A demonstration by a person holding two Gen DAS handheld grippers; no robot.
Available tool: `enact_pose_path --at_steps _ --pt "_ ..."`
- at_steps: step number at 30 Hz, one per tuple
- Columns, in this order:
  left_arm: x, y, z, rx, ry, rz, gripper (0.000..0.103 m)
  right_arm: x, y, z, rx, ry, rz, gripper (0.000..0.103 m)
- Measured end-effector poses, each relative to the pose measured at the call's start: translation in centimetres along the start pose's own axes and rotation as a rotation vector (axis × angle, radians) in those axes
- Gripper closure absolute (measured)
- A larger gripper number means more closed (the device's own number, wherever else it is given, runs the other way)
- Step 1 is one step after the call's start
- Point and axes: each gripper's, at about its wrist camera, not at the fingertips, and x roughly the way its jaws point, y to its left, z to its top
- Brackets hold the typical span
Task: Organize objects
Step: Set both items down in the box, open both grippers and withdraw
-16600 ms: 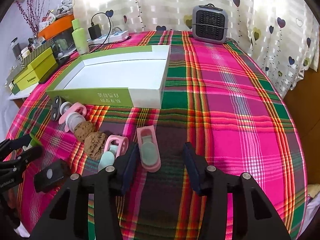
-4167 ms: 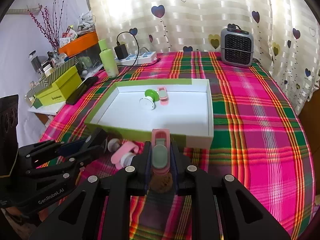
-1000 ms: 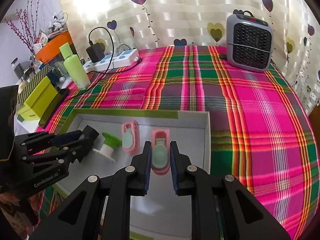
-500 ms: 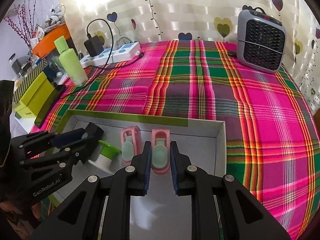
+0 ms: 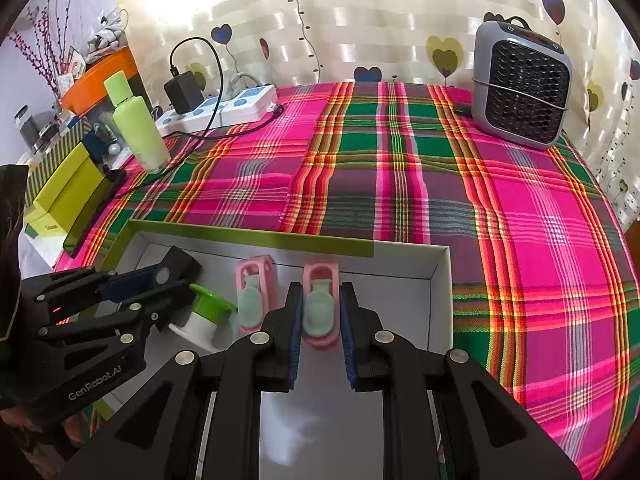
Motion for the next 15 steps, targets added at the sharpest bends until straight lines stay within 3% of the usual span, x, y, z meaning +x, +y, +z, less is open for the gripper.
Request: enact_pose_path --at_steps 8,13,15 --pt "-0.04 0.16 0.04 -0.017 -0.002 -0.009 0.070 0.02 0.06 -0.06 -0.003 -0.007 -0.018 0.084" --pt "-0.12 0.03 -0.06 -0.019 -0.006 -0.016 0.067 -0.02 -0.06 -0.12 -0.005 -0.007 -0.028 0.066" --pt "-0.27 -0.03 -0.07 -0.018 -0.010 -0.017 0.064 -0.09 -0.33 -0.16 0.008 -0.010 -0.023 0.066"
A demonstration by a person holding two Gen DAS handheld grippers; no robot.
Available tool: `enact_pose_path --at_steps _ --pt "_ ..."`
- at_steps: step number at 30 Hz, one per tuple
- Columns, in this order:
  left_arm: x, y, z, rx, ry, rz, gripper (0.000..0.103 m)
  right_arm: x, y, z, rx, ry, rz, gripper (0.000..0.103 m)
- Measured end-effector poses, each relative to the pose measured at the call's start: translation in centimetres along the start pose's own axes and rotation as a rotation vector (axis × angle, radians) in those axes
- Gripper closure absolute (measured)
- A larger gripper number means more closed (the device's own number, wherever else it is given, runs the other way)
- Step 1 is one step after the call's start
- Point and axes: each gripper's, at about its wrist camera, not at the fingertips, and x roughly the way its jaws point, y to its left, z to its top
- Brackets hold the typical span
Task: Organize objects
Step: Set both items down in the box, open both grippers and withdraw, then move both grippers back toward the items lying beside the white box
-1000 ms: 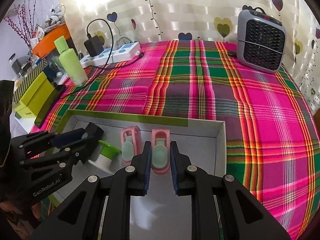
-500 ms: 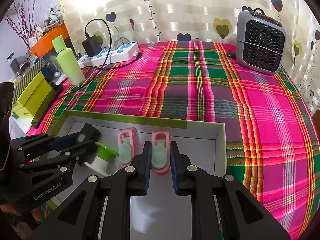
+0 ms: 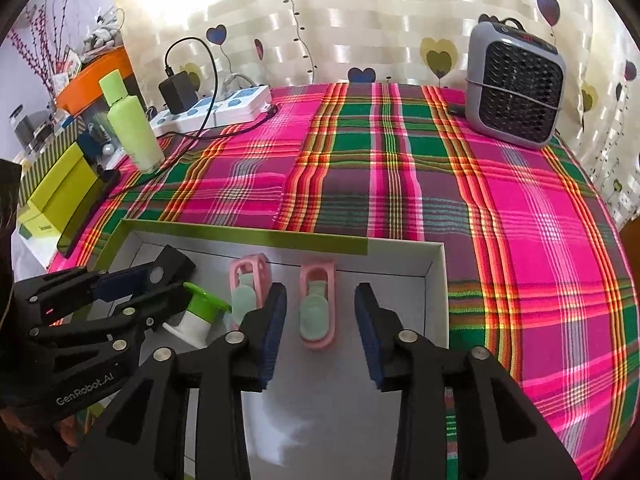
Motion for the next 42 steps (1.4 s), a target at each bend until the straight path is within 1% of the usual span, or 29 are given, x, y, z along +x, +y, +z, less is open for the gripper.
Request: enact_pose_path --at_steps 6,9,14,18,24,27,30,38,42 --pt "-0.4 -0.2 -0.3 0.000 -0.009 0.001 0.057 -0.4 -0.3 -0.1 0.017 -0.005 0.002 0.065" --pt "-0.7 -0.3 -0.4 -0.003 -0.012 0.005 0.055 -0.7 -0.4 -0.4 0.029 -0.007 0.003 0.064" --pt "-1.6 -0.4 -0.7 -0.011 -0.031 0.008 0.055 -1.5 -0.4 -0.7 0.041 -0.019 0.011 0.062" --pt "-2.4 -0.8 -1.3 0.007 -0.049 0.033 0.054 -2.2 -0.4 -1.0 0.047 -0.027 0.006 0.062" --pt "-3.8 -1.2 -1.9 0.001 -0.075 0.017 0.053 -3.3 -0.3 -1.7 0.060 -0.040 0.013 0.062" --pt "-4.5 -1.5 -2.4 0.011 -0.090 0.030 0.053 -3.9 -0.1 -2.1 0.057 -0.046 0.012 0.062" --pt "-5.1 -1.6 -2.9 0.007 -0.091 0.020 0.053 -4.6 0.0 -2.5 0.063 -0.054 0.014 0.062" --pt "-7.1 -1.5 -4.3 -0.018 -0.121 0.023 0.053 -6.1 0.8 -3.8 0.060 -0.068 0.020 0.062" --pt "-7.9 -1.6 -5.3 -0.014 -0.135 0.038 0.052 -6.8 1.0 -4.6 0.064 -0.073 0.026 0.062"
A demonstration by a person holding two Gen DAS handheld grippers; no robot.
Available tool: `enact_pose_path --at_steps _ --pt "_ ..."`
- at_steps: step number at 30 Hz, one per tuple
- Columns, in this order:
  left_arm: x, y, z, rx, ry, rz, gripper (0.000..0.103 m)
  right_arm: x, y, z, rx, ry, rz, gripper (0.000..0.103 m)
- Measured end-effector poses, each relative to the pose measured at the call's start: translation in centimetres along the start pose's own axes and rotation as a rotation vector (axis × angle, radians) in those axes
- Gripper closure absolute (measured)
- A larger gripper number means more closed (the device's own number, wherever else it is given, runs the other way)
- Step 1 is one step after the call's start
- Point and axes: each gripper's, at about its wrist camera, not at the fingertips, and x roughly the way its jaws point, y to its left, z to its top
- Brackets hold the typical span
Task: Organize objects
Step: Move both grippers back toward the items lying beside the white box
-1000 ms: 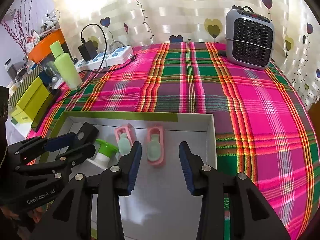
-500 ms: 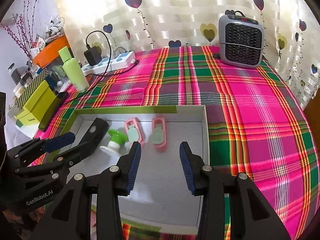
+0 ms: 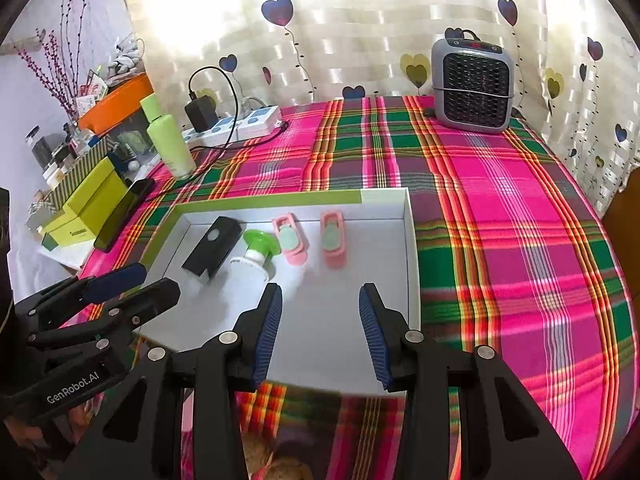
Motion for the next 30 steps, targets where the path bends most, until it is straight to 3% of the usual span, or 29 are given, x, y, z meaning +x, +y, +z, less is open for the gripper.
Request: enact_pose_path --at_steps 9,30 --pt "-1.7 0.6 -2.0 -0.012 -0.006 0.002 0.053 -1.6 0.4 -1.7 0.007 -0.013 0.010 0.062" --pt "-4.6 1.6 -6.7 -0.048 -0.029 -0.069 0.053 -4.3 0.8 -6.4 -0.058 -0.042 0.032 0.062"
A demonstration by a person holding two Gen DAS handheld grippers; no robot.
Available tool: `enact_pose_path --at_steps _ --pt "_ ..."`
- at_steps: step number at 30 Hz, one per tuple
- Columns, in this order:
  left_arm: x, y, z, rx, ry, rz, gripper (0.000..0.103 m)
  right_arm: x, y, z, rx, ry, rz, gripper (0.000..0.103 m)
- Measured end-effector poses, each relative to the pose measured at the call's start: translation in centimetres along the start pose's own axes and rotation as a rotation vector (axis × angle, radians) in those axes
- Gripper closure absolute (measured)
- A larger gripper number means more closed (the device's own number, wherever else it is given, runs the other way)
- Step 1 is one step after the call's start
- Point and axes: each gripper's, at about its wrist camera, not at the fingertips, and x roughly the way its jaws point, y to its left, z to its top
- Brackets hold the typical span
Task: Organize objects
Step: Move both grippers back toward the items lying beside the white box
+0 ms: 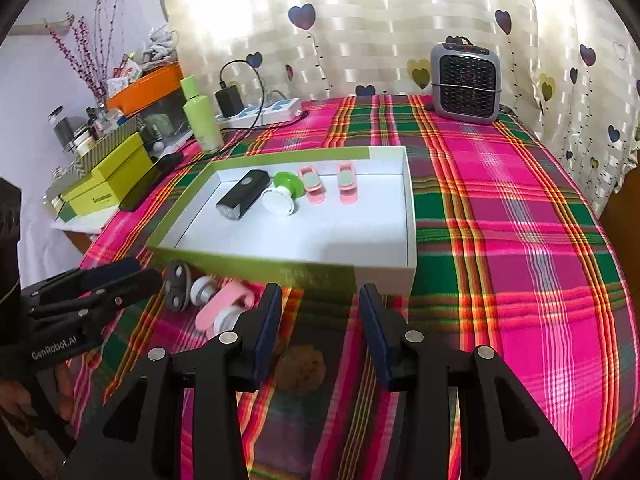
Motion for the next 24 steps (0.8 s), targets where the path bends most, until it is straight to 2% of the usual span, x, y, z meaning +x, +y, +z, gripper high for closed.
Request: enact_pose_path --at_steps 3,11,24 --pt "-0.2 -0.4 -0.6 0.015 0.003 -0.013 0.053 -0.5 -0.1 -0.9 -0.015 0.001 0.041 0.062" --pt "-0.3 -1.0 -1.6 0.021 0.015 -0.046 0.053 -0.7 0.1 -2.2 -0.028 0.019 0.082 0.062" --pt "-0.3 0.1 -2.9 -0.012 0.030 -0.041 0.053 0.7 0.9 -3.1 -0.068 0.073 0.056 0.062"
